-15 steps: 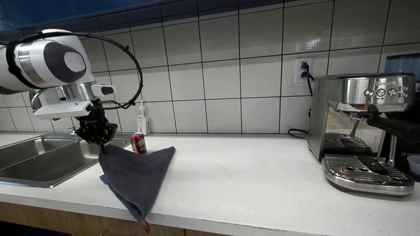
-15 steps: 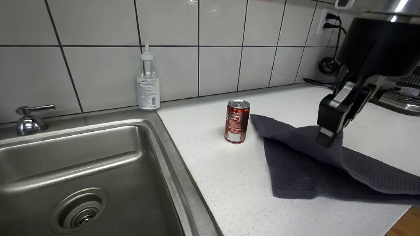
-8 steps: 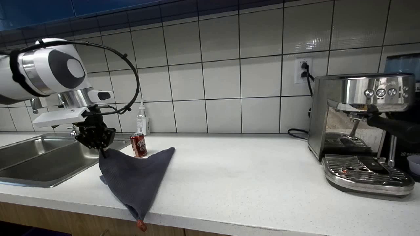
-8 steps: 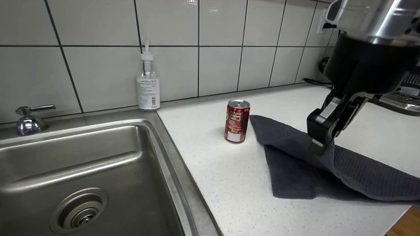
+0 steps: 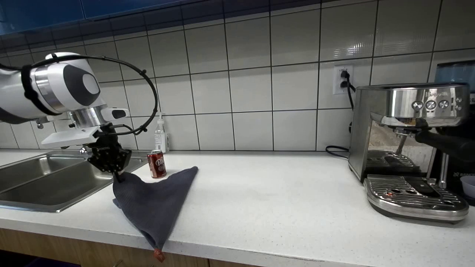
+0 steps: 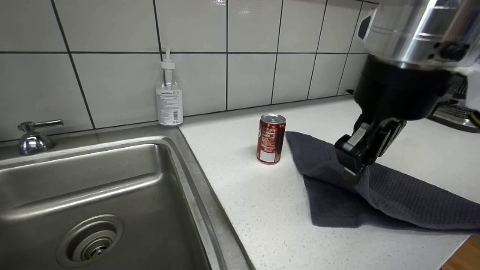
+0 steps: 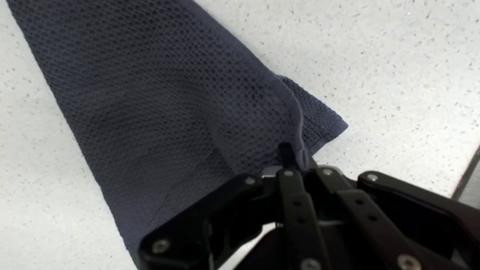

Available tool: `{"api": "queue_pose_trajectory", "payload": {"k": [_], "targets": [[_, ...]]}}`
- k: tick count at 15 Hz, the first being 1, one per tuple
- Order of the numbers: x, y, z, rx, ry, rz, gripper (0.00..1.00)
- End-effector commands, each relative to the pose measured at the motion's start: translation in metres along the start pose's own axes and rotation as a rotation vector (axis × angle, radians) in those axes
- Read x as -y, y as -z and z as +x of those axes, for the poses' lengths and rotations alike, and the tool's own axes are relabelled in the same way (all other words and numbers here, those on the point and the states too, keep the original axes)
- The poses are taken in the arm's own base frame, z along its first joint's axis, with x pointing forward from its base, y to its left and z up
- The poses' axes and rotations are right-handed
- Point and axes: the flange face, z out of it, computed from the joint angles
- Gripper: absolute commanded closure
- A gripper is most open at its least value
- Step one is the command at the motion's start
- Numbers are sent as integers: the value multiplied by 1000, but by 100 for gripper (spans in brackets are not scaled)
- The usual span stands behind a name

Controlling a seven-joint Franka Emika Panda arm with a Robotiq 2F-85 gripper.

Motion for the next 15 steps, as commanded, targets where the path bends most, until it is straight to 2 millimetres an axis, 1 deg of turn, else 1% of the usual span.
{"api": "queue_pose_trajectory", "payload": {"k": [1,9,15], "targets": [[9,-6,11,-8,-10,-4,99],[24,-24,21,-5,-5,8,99],[22,-37,22,15,-3,-3,99]]}}
